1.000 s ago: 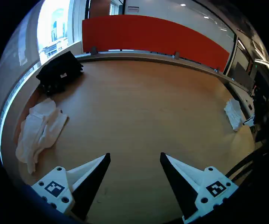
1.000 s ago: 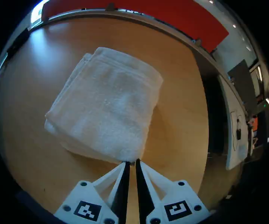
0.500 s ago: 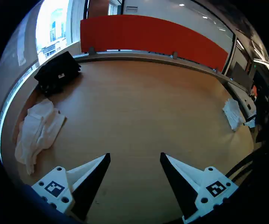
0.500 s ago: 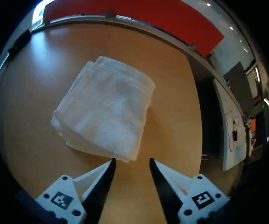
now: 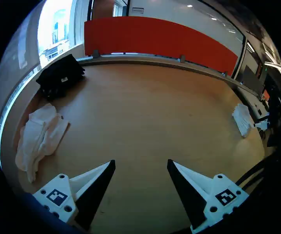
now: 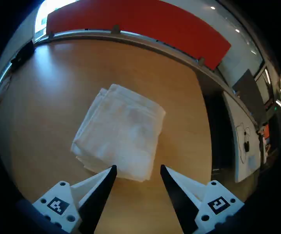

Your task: Fold towel

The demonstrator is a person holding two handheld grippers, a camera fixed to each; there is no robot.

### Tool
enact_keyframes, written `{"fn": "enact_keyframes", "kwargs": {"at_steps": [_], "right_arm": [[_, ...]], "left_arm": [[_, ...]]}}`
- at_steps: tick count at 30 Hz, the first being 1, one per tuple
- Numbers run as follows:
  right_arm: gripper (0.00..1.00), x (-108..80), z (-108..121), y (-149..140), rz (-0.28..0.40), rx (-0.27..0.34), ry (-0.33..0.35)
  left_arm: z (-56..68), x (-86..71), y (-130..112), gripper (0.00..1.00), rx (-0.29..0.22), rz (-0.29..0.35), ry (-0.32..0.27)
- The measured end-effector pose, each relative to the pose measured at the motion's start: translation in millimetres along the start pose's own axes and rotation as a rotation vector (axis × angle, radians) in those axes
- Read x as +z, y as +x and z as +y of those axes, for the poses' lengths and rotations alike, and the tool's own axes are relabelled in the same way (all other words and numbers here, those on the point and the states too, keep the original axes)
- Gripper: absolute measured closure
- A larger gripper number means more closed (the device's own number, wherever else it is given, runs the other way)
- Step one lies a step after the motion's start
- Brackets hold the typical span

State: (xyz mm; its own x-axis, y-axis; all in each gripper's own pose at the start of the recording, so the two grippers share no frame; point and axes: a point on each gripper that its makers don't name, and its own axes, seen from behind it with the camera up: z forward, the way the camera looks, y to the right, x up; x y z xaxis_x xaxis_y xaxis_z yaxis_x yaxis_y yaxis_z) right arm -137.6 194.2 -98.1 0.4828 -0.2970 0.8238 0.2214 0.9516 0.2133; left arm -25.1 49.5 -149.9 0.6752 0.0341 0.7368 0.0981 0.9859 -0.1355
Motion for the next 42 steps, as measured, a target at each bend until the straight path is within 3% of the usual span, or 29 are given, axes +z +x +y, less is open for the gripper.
{"fn": "enact_keyframes", "kwargs": {"at_steps": [12, 23, 30, 42], "right_arm": [[0.09, -13.4, -26.2, 34.2, 0.094, -0.003, 0.010], [0.09, -46.2, -31.9, 104.8, 0.365, 0.158, 0.000], [0.09, -71.8, -33.7, 136.8, 0.534, 0.211, -0.012], [0.08, -100.0, -43.5, 170.4, 0.704, 0.269, -0.005]], "left_arm": [[-4.6, -2.9, 2.1, 0.01, -0.010, 0.013, 0.003], [-2.7, -1.5, 7.5, 0.01, 0.003, 0.021, -0.001], [-1.3, -0.6, 13.3, 0.01, 0.011, 0.033, -0.002], [-6.6, 0.3, 38.4, 0.01, 0.014, 0.099, 0.022]]}}
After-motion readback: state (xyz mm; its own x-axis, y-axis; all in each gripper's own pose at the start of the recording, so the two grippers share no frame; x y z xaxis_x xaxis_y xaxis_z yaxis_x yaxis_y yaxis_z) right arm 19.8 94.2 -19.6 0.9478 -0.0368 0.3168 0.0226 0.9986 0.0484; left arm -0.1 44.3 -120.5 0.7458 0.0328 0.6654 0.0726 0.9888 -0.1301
